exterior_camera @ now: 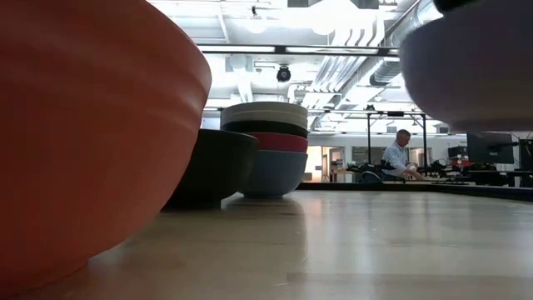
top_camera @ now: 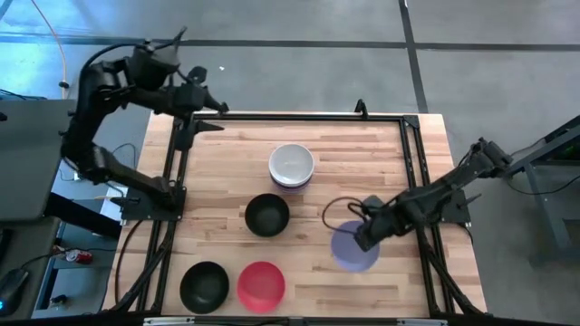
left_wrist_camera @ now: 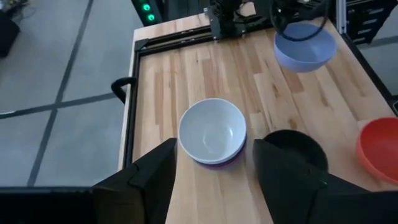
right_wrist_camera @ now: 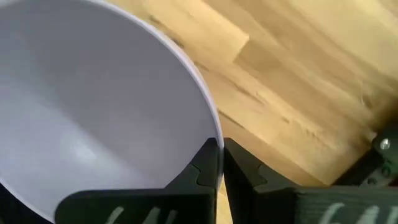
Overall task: Nest bowls inside each other
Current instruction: Stack the violet bowl on top of the white bowl
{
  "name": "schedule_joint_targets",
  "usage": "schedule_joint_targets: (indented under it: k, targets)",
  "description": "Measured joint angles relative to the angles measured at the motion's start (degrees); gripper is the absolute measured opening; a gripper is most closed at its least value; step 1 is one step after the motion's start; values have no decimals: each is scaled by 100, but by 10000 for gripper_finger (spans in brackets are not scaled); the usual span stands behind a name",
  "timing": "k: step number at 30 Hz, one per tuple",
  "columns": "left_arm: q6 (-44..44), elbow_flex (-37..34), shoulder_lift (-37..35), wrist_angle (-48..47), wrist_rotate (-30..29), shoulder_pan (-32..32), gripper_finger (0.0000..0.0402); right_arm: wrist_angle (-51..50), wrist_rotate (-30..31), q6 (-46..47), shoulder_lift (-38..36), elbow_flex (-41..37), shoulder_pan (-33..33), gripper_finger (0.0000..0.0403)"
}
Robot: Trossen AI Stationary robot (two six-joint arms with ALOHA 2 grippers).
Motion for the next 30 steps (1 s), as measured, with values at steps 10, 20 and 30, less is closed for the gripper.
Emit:
schedule_joint_targets:
  k: [10, 20, 30]
  targets:
    - [90, -1873, -1163, 1047, 2, 341, 197, 69, -362, -1297, -655, 18, -1408, 0]
    - [57, -3101, -1700, 1925, 476, 376, 197, 15, -669, -3062, -733, 672, -2970, 0]
    - [-183, -3957, -1977, 2732, 785, 376, 197, 80, -546, -4662, -731, 1353, -4258, 0]
